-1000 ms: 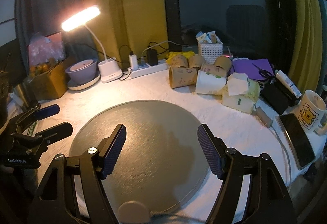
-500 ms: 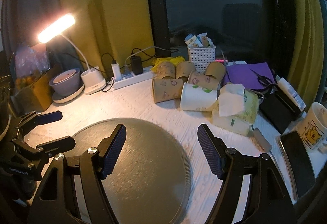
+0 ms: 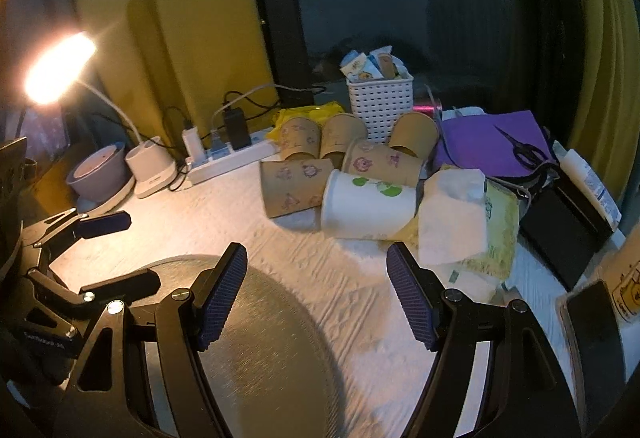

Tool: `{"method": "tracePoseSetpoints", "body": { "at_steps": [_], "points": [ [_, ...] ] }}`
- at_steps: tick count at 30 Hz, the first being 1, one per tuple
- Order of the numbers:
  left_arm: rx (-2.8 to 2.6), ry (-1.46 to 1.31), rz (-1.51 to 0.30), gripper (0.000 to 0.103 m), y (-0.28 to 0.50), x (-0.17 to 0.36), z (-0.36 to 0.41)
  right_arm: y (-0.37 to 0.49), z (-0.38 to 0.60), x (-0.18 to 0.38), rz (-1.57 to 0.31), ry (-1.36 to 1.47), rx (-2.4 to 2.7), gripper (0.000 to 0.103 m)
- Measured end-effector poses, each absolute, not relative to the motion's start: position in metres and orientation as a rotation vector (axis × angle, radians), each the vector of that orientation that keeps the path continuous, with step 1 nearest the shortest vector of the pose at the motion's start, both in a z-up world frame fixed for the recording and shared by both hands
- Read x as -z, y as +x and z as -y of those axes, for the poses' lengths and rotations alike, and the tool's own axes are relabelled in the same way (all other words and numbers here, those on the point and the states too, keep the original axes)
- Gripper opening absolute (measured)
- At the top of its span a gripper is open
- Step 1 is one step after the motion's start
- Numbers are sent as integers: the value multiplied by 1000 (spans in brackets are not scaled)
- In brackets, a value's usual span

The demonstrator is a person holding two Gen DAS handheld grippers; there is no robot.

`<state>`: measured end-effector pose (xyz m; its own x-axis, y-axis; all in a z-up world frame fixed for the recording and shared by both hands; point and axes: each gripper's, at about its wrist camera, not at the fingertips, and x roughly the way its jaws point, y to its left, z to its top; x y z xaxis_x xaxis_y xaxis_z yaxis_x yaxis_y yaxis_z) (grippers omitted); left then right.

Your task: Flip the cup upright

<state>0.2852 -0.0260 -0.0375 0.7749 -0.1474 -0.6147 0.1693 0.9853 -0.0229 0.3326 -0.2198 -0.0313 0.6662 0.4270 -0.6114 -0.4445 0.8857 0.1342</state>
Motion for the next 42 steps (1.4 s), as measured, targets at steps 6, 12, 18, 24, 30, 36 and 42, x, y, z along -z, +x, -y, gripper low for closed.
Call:
{"method": "tracePoseSetpoints", "body": {
  "at_steps": [6, 12, 18, 24, 30, 36, 42],
  "points": [
    [175, 88, -607, 94, 323, 25, 27, 372, 231, 25, -694, -10, -464, 75],
    [198, 139, -596, 94, 360, 27, 33, 404, 233, 24, -709, 18, -462, 75],
    [200, 145, -623, 94, 404, 42, 30, 429, 227, 31, -729, 31, -470, 75],
    [244, 162, -671, 94, 439, 62, 32, 450, 224, 41, -754, 48, -465, 75],
    [286, 188, -736, 94, 458, 84, 34, 458, 223, 49, -766, 52, -469, 75],
    [312, 219, -799, 94, 463, 97, 35, 460, 223, 55, -777, 57, -471, 75],
    [329, 228, -798, 81, 460, 97, 37, 458, 220, 58, -782, 48, -477, 75]
  ]
}}
